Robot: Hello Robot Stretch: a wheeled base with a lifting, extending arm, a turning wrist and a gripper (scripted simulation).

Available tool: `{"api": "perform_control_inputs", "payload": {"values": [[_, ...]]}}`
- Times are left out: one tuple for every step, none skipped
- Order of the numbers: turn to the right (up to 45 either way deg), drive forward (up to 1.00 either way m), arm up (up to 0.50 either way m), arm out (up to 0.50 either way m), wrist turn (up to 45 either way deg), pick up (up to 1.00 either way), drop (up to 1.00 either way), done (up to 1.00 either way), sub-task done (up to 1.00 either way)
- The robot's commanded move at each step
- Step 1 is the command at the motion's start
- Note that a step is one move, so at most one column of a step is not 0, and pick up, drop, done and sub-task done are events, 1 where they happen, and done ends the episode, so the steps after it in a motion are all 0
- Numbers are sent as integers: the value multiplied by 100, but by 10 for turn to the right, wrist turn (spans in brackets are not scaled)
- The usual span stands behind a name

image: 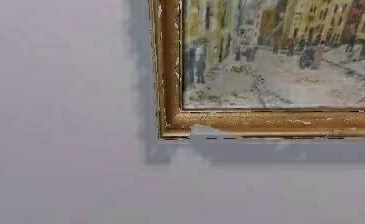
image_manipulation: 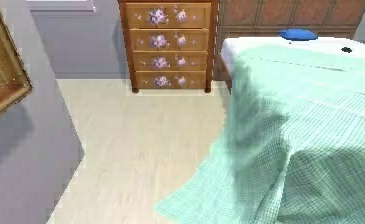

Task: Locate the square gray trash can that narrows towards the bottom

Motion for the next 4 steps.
{"api": "perform_control_inputs", "payload": {"values": [[-450,0,0,0,0,0,0,0,0],[-450,0,0,0,0,0,0,0,0],[-180,0,0,0,0,0,0,0,0],[0,100,0,0,0,0,0,0,0]]}}
